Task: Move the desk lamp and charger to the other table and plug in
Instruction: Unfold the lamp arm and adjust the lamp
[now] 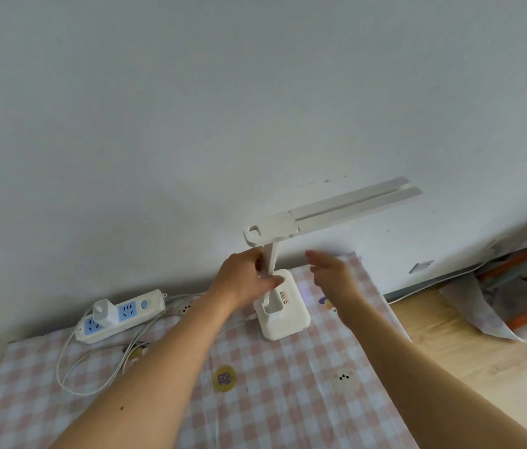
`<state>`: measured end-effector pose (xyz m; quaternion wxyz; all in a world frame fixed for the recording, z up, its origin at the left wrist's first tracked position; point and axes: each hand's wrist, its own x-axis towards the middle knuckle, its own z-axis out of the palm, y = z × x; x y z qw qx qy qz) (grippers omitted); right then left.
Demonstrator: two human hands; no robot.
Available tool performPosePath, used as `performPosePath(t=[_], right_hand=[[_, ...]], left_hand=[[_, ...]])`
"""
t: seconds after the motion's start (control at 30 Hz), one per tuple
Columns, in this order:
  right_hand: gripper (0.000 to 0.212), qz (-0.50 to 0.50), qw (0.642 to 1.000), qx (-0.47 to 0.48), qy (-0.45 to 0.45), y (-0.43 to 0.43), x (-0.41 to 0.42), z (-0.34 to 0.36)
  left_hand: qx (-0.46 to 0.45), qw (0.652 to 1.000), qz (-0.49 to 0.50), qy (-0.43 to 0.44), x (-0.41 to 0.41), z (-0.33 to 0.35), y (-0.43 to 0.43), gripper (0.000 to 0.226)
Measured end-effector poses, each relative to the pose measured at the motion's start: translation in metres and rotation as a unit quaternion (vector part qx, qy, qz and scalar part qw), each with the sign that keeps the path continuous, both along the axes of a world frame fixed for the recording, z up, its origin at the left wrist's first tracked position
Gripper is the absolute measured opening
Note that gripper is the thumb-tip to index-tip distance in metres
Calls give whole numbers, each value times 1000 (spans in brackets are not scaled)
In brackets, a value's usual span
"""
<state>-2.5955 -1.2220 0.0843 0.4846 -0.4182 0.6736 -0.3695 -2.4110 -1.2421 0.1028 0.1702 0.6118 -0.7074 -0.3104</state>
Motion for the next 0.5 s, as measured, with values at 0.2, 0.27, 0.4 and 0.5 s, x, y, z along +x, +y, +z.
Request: performPosePath(t=[0.2, 0.27, 0.4, 0.5], right_hand=[[60, 317, 862, 31, 394, 19, 4, -72], [61, 345, 835, 21, 428, 22, 8, -83], [82, 350, 825, 9, 444, 22, 15, -91], [88, 368, 807, 17, 461, 14, 20, -91]], left_hand=[[-23, 1000, 8, 20, -8, 5, -2, 31], [-29, 999, 12, 26, -8, 4, -3, 30], [-36, 999, 9, 31, -5, 6, -7, 29], [-39, 998, 10, 38, -3, 6, -7, 30]])
